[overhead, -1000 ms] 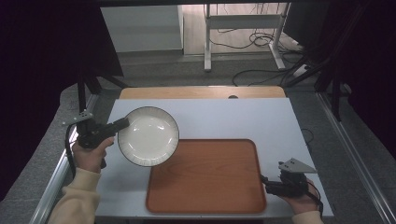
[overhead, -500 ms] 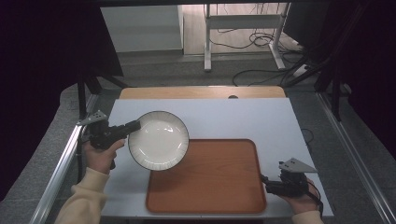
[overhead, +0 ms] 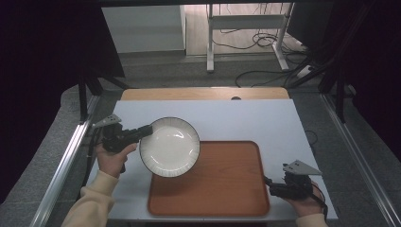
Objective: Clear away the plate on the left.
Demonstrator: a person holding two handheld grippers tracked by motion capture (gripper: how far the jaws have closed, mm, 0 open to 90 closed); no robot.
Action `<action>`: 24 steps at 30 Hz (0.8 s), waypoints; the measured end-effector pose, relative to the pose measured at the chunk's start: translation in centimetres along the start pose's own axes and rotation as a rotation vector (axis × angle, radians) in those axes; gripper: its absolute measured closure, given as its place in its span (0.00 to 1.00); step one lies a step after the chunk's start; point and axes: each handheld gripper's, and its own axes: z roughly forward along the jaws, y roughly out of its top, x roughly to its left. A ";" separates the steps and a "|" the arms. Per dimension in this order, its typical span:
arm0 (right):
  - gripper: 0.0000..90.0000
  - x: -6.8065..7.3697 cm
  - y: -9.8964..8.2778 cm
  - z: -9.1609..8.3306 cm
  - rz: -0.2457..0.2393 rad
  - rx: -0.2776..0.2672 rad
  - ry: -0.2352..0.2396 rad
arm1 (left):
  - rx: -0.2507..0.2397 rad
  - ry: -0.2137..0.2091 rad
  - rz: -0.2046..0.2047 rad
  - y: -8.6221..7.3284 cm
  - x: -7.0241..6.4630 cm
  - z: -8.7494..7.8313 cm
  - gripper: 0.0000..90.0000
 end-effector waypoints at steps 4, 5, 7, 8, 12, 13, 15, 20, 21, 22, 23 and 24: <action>0.17 0.0 0.0 0.0 -0.001 0.000 -0.001 | 0.004 -0.012 0.008 0.0 -0.4 0.4 0.92; 0.17 0.0 0.0 0.0 -0.001 0.000 -0.001 | 0.005 -0.013 0.004 0.0 -0.6 0.4 0.92; 0.17 0.0 0.0 0.0 -0.001 0.001 0.000 | 0.010 -0.022 0.008 0.0 -0.8 0.6 0.91; 0.17 0.0 0.0 0.0 -0.002 0.001 0.000 | 0.011 -0.027 0.006 0.0 -0.9 0.8 0.92; 0.17 0.0 0.0 0.0 -0.001 -0.001 -0.002 | 0.025 -0.046 0.018 0.0 -1.6 1.4 0.91; 0.17 0.0 0.0 0.0 -0.001 -0.001 -0.002 | 0.027 -0.049 0.015 -0.1 -1.7 1.5 0.91; 0.17 0.0 0.0 0.0 0.000 -0.001 -0.002 | 0.033 -0.057 0.020 -0.1 -2.0 1.8 0.91; 0.17 0.0 0.0 -0.1 0.000 -0.004 -0.003 | 0.044 -0.076 0.040 -0.1 -3.0 2.6 0.91; 0.17 -0.1 0.0 -0.1 0.000 -0.004 -0.004 | 0.047 -0.079 0.040 -0.2 -3.1 2.7 0.91; 0.17 0.0 0.0 -0.1 0.001 -0.005 -0.005 | 0.049 -0.082 0.040 -0.2 -3.2 2.9 0.91; 0.17 0.0 0.0 -0.1 0.001 -0.006 -0.005 | 0.051 -0.088 0.044 -0.2 -3.3 3.0 0.91; 0.17 0.0 0.0 -0.1 0.002 -0.007 -0.005 | 0.054 -0.089 0.043 -0.3 -3.5 3.2 0.91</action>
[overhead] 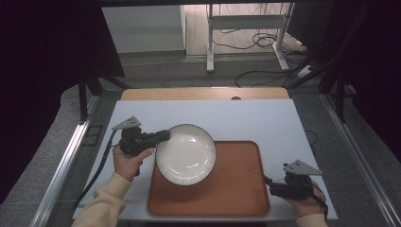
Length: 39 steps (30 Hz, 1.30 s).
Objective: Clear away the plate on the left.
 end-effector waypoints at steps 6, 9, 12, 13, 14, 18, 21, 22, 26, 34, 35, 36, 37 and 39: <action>0.17 0.0 0.0 0.0 -0.001 0.001 0.001 | 0.017 -0.017 0.007 -0.2 -0.6 0.8 0.91; 0.17 0.0 0.0 0.0 -0.001 0.002 0.002 | 0.021 -0.025 0.003 -0.3 -0.7 1.1 0.91; 0.17 0.0 0.0 0.0 -0.001 0.002 0.001 | 0.029 -0.030 0.002 -0.5 -0.7 1.5 0.91; 0.17 0.0 0.0 0.0 -0.001 0.002 0.001 | 0.034 -0.031 0.003 -0.6 -0.8 1.7 0.91; 0.17 0.0 0.0 0.0 0.000 0.003 0.002 | 0.039 -0.031 0.004 -0.6 -0.8 1.8 0.91; 0.17 0.0 0.0 0.1 -0.004 0.005 0.003 | 0.073 -0.039 0.011 -1.1 -1.2 2.9 0.91; 0.17 0.0 0.0 0.1 -0.004 0.006 0.004 | 0.097 -0.047 0.016 -1.4 -1.5 3.9 0.91; 0.17 0.0 0.0 0.1 -0.002 0.006 0.004 | 0.103 -0.049 0.015 -1.5 -1.5 4.1 0.91; 0.17 -0.1 -0.1 0.1 -0.001 0.007 0.006 | 0.125 -0.054 0.018 -1.8 -1.7 4.9 0.91; 0.17 0.0 -0.1 0.2 -0.003 0.009 0.007 | 0.181 -0.059 0.001 -2.9 -1.4 6.7 0.91; 0.17 0.0 -0.1 0.2 -0.003 0.009 0.007 | 0.186 -0.057 0.001 -3.0 -1.3 7.0 0.91; 0.17 0.0 -0.1 0.2 -0.003 0.010 0.008 | 0.192 -0.054 0.000 -3.1 -1.2 7.2 0.91; 0.17 0.0 -0.1 0.2 -0.003 0.010 0.008 | 0.195 -0.057 -0.007 -3.2 -1.0 7.4 0.91; 0.17 -0.1 -0.1 0.2 -0.002 0.011 0.007 | 0.196 -0.059 -0.013 -3.2 -0.8 7.6 0.91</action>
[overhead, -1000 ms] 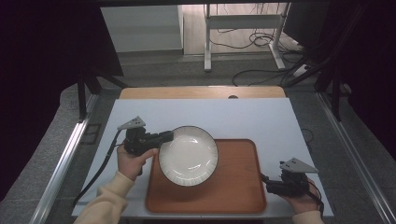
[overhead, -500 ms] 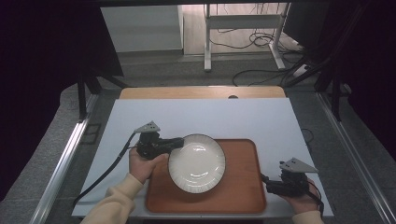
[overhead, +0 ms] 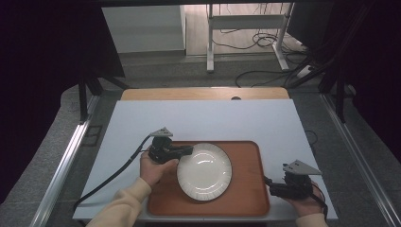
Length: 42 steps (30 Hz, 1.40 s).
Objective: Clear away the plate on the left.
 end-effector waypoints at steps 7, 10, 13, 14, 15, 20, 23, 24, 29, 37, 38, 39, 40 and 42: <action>0.17 0.0 0.0 0.0 0.002 0.001 -0.001 | 0.048 0.040 0.005 -0.3 1.1 1.2 0.94; 0.17 0.0 0.0 0.0 0.004 0.003 -0.002 | 0.077 0.074 0.018 -0.5 1.5 1.7 0.94; 0.17 0.0 0.0 0.1 0.004 0.004 -0.002 | 0.093 0.080 0.016 -0.6 1.9 2.1 0.94; 0.17 0.0 0.0 0.1 0.004 0.004 -0.002 | 0.100 0.084 0.014 -0.6 2.0 2.3 0.94; 0.17 0.0 0.0 0.1 0.004 0.004 -0.002 | 0.100 0.084 0.014 -0.6 2.0 2.3 0.94; 0.17 -0.1 -0.1 0.0 0.004 0.005 -0.003 | 0.132 0.084 -0.003 -1.0 2.8 2.9 0.92; 0.17 -0.1 -0.1 0.1 0.004 0.005 -0.002 | 0.146 0.083 -0.010 -1.1 3.1 3.2 0.91; 0.17 -0.1 -0.1 0.1 0.004 0.005 -0.002 | 0.153 0.085 -0.011 -1.2 3.2 3.2 0.91; 0.17 -0.1 -0.1 0.1 0.003 0.005 -0.002 | 0.173 0.087 -0.016 -1.3 3.5 3.4 0.90; 0.17 -0.2 -0.2 -0.2 0.004 0.002 -0.006 | 0.190 0.097 0.001 -1.5 3.6 3.7 0.87; 0.17 -0.2 -0.2 -0.2 0.005 0.001 -0.007 | 0.186 0.098 0.014 -1.4 3.6 3.6 0.86; 0.17 -0.2 -0.2 -0.2 0.005 0.001 -0.007 | 0.186 0.098 0.014 -1.4 3.6 3.6 0.84; 0.17 -0.2 -0.2 -0.2 0.004 0.001 -0.007 | 0.170 0.088 0.016 -1.3 3.5 3.3 0.79; 0.17 -0.2 -0.2 -0.2 0.004 0.000 -0.006 | 0.140 0.108 0.031 -1.0 3.2 2.7 0.68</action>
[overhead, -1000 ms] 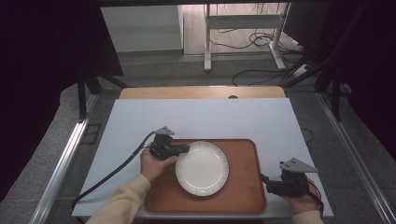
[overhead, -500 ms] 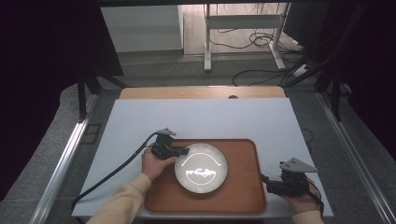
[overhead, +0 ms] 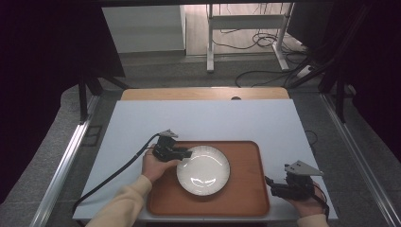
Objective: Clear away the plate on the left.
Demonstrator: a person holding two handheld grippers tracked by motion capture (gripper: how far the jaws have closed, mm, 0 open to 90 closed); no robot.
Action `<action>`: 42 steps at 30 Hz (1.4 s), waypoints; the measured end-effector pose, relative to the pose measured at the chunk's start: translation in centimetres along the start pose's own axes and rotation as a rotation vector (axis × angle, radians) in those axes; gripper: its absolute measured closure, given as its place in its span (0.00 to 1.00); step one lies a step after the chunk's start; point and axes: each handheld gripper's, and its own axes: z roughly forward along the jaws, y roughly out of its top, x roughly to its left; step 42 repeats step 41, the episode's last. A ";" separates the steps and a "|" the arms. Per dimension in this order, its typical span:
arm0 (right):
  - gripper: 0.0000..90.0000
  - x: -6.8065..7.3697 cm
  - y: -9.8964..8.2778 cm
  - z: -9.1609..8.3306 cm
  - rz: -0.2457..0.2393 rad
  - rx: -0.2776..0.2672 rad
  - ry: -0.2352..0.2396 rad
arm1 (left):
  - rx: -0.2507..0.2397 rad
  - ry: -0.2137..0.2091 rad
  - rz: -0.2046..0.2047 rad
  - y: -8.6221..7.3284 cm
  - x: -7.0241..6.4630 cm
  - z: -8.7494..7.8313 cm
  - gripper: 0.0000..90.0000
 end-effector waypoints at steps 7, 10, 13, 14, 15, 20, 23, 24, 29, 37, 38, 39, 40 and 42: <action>0.17 0.0 0.0 0.0 -0.003 0.000 0.001 | -0.059 0.064 0.056 0.5 -1.0 -3.3 0.40; 0.17 0.0 -0.1 -0.1 -0.002 -0.001 0.001 | -0.071 0.079 0.080 0.4 -1.4 -4.7 0.36; 0.17 0.0 -0.1 -0.4 0.001 -0.005 -0.004 | -0.077 0.134 0.133 0.0 -1.8 -6.7 0.36; 0.17 -0.1 -0.1 -0.4 0.001 -0.007 -0.006 | -0.110 0.121 0.104 -0.4 -1.8 -8.0 0.36; 0.17 -0.1 -0.1 -0.4 0.001 -0.007 -0.006 | -0.110 0.121 0.104 -0.4 -1.8 -8.0 0.36; 0.17 -0.1 -0.1 -0.3 0.001 -0.007 0.003 | -0.137 0.184 0.059 -2.8 -1.0 -11.7 0.34; 0.17 -0.2 -0.1 -0.3 0.002 -0.010 0.006 | -0.144 0.192 0.041 -3.8 -0.8 -12.7 0.33; 0.17 -0.2 -0.1 -0.3 0.003 -0.011 0.008 | -0.144 0.211 0.035 -4.4 -0.7 -13.3 0.33; 0.17 -0.4 -0.1 -0.3 0.003 -0.012 0.016 | -0.161 0.236 -0.005 -6.7 -0.4 -15.2 0.32; 0.17 -0.4 0.0 -0.2 0.000 -0.014 0.015 | -0.158 0.253 -0.012 -8.0 0.0 -15.7 0.30; 0.17 -0.3 0.0 -0.2 0.000 -0.014 0.017 | -0.157 0.249 -0.009 -7.9 0.0 -15.5 0.30; 0.17 -0.3 0.0 -0.2 0.000 -0.014 0.017 | -0.157 0.249 -0.009 -7.9 0.0 -15.5 0.30; 0.17 -0.3 0.0 -0.2 0.003 -0.015 0.019 | -0.152 0.251 -0.006 -7.9 0.1 -15.4 0.30; 0.17 -0.3 0.0 -0.2 0.003 -0.014 0.017 | -0.148 0.253 -0.005 -7.9 0.1 -15.4 0.29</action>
